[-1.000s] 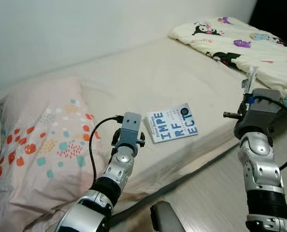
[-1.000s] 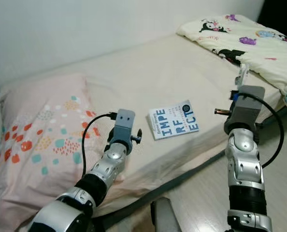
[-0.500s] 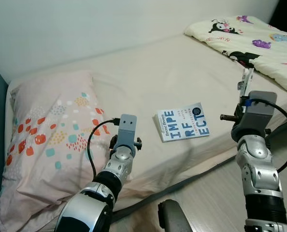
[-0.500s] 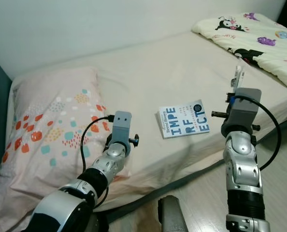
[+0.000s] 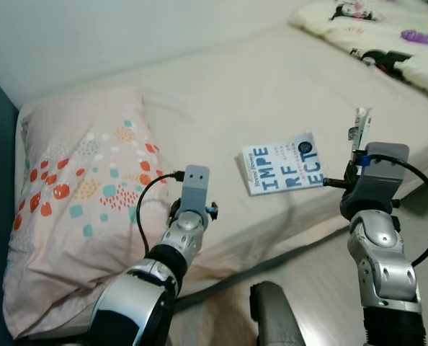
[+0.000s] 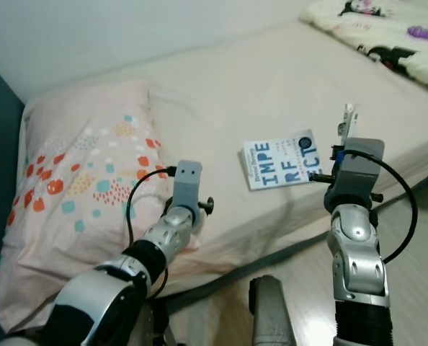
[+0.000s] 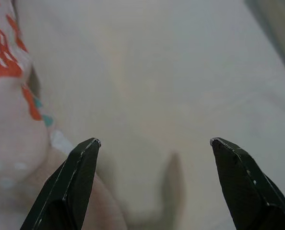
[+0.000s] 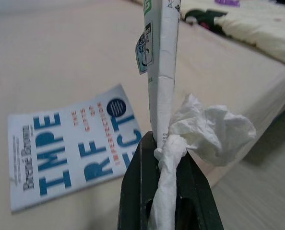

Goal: Clean up the room

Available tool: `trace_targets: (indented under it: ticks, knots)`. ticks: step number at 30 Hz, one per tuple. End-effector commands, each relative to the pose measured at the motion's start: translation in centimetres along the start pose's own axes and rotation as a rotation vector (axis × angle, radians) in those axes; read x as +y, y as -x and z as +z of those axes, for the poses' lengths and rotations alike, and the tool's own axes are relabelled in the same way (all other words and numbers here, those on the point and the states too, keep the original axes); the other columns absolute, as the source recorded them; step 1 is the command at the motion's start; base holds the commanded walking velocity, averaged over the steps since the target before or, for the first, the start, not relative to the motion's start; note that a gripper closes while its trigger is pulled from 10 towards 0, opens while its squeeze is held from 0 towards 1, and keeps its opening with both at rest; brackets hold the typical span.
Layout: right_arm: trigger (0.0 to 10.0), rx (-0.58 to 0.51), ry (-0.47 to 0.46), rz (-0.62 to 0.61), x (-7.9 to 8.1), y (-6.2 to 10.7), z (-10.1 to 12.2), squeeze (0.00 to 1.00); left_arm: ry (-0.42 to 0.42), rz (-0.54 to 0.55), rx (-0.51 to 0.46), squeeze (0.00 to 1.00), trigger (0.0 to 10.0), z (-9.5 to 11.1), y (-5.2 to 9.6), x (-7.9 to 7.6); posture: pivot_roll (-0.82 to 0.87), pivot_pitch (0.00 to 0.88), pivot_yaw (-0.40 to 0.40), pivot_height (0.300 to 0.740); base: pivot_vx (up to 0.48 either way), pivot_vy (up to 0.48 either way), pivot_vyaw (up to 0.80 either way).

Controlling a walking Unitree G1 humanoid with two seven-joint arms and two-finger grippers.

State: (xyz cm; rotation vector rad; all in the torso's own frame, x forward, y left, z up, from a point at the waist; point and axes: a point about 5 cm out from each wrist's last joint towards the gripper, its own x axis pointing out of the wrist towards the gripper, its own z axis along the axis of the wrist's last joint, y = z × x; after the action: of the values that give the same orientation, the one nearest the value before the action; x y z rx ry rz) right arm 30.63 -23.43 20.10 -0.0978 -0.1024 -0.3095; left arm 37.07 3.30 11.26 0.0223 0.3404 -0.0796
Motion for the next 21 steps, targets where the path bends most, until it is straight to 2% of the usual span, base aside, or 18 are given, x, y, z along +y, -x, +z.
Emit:
trace_targets:
  ticks: [1,4,5,6,7,8,10,12,13,14,15,16,17,19,20,21]
  knots:
    - [10.0,0.008,-0.008,0.008,0.3,0.4,0.0,0.00,0.020,-0.091,0.068,0.00,10.0,-1.5,1.3,-4.5,-0.19,0.372,0.139,0.591,0.000,0.000,0.00]
    - [10.0,0.002,-0.007,0.007,0.1,0.9,0.9,0.00,0.004,0.061,0.015,0.00,10.0,0.3,0.1,-0.7,-0.20,0.409,0.141,0.591,0.000,0.000,0.00]
    - [10.0,0.002,-0.007,0.007,0.1,0.9,0.9,0.00,0.004,0.061,0.015,0.00,10.0,0.3,0.1,-0.7,-0.20,0.409,0.141,0.591,0.000,0.000,0.00]
    - [10.0,0.002,-0.006,0.006,0.0,1.1,1.0,0.00,-0.020,0.110,-0.015,0.00,10.0,1.0,-0.2,0.9,-0.20,0.422,0.139,0.591,0.000,0.000,0.00]
    - [10.0,0.002,-0.006,0.006,0.0,1.1,1.0,0.00,-0.020,0.110,-0.015,0.00,10.0,1.0,-0.2,0.9,-0.20,0.422,0.139,0.591,0.000,0.000,0.00]
    - [10.0,0.004,-0.003,0.003,-0.2,1.2,1.1,0.00,-0.059,0.172,-0.047,0.00,10.0,1.7,-0.6,3.2,-0.20,0.427,0.139,0.591,0.000,0.000,0.00]
    - [10.0,0.006,0.000,-0.007,-0.6,1.5,1.3,0.00,-0.137,0.360,-0.071,0.00,10.0,2.2,-0.7,9.9,-0.19,0.435,0.143,0.591,0.000,0.000,0.00]
    - [10.0,0.006,0.000,-0.007,-0.6,1.5,1.3,0.00,-0.137,0.360,-0.071,0.00,10.0,2.2,-0.7,9.9,-0.19,0.435,0.143,0.591,0.000,0.000,0.00]
    - [10.0,0.008,0.000,-0.012,-0.8,1.6,1.3,0.00,-0.158,0.430,-0.067,0.00,10.0,2.1,-0.5,12.4,-0.19,0.436,0.145,0.591,0.000,0.000,0.00]
    - [10.0,0.008,0.000,-0.012,-0.8,1.6,1.3,0.00,-0.158,0.430,-0.067,0.00,10.0,2.1,-0.5,12.4,-0.19,0.436,0.145,0.591,0.000,0.000,0.00]
    - [10.0,0.007,0.000,-0.016,-0.9,1.7,1.4,0.00,-0.185,0.504,-0.055,0.00,10.0,1.8,-0.1,15.0,-0.19,0.436,0.148,0.591,0.000,0.000,0.00]
    - [10.0,0.007,0.000,-0.016,-0.9,1.7,1.4,0.00,-0.185,0.504,-0.055,0.00,10.0,1.8,-0.1,15.0,-0.19,0.436,0.148,0.591,0.000,0.000,0.00]
    - [10.0,0.008,-0.001,-0.019,-0.9,1.7,1.5,0.00,-0.201,0.544,-0.048,0.00,10.0,1.6,0.2,16.4,-0.19,0.436,0.149,0.591,0.000,0.000,0.00]
    - [10.0,-0.001,-0.003,-0.025,-1.0,1.7,2.0,0.00,-0.354,0.675,0.004,0.00,10.0,0.2,1.8,21.4,-0.19,0.431,0.146,0.591,0.000,0.000,0.00]
    - [10.0,-0.003,-0.004,-0.026,-1.1,1.7,2.2,0.00,-0.435,0.711,0.029,0.00,10.0,-0.3,2.5,23.0,-0.19,0.430,0.146,0.591,0.000,0.000,0.00]
    - [10.0,-0.003,-0.004,-0.026,-1.1,1.7,2.2,0.00,-0.435,0.711,0.029,0.00,10.0,-0.3,2.5,23.0,-0.19,0.430,0.146,0.591,0.000,0.000,0.00]
